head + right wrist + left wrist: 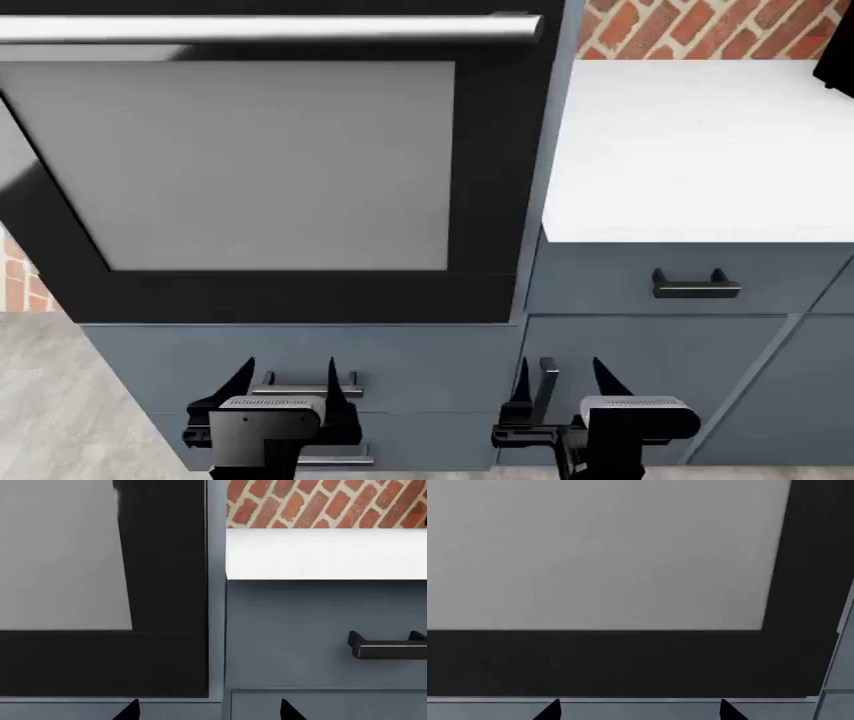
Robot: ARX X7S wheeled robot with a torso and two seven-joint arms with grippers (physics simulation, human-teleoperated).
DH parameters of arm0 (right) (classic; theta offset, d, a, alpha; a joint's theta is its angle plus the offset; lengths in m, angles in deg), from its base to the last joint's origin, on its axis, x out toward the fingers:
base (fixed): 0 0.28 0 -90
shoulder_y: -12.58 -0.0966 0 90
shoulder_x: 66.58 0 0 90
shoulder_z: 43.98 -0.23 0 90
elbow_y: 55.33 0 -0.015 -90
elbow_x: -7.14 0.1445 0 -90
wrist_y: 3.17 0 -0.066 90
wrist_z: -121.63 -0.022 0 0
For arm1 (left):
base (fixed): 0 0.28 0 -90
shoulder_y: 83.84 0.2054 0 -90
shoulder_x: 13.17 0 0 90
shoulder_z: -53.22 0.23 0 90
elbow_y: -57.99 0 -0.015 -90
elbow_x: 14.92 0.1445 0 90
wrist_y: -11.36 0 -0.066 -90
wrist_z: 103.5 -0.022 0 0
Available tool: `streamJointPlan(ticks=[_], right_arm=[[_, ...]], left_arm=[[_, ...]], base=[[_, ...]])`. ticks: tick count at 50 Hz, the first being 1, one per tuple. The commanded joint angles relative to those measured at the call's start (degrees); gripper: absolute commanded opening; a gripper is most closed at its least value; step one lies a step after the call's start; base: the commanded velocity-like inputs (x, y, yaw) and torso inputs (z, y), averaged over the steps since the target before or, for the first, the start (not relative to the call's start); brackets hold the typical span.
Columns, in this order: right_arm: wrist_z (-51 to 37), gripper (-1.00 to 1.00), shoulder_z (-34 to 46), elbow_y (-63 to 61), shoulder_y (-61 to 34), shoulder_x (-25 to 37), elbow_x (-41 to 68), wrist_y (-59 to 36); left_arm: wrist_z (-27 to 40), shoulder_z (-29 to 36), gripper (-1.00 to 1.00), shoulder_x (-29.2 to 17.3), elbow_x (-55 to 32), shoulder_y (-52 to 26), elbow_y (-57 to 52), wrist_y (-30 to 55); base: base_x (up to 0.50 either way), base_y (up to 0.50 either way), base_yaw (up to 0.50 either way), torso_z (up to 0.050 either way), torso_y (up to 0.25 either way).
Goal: Preheat the oven by turning the temperature knob.
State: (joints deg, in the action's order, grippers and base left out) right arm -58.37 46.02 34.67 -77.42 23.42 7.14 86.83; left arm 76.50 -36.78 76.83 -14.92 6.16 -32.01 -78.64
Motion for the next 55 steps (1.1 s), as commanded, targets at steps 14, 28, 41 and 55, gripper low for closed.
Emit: streamJointPlan(ticks=[14, 28, 41, 55], right_arm=[[-5.2, 1.00, 3.3, -1.4, 1.0, 3.0, 1.4, 1.5], [-10.7, 1.00, 3.9, -27.2, 6.3, 5.1, -6.4, 1.9], [-7.7, 1.00, 2.2, -47.8, -3.5, 8.6, -7.9, -13.3], [-7.3, 1.00, 1.5, -51.2, -8.3, 9.1, -6.3, -18.8]], left_arm=[[1.6, 2.7, 1.00, -3.0, -5.5, 0.4, -2.5, -0.2], [5.1, 1.0, 1.00, -5.8, -6.4, -0.3, -19.8, -1.3], [8.8, -2.5, 1.00, -9.3, -7.4, -13.5, -41.4, 11.3], [8.3, -4.1, 1.00, -11.1, -10.8, -17.3, -44.2, 10.9]], base=[[0.00, 0.00, 0.00, 0.000, 0.000], [0.00, 0.00, 0.00, 0.000, 0.000], [0.00, 0.00, 0.00, 0.000, 0.000], [0.00, 0.00, 0.00, 0.000, 0.000]])
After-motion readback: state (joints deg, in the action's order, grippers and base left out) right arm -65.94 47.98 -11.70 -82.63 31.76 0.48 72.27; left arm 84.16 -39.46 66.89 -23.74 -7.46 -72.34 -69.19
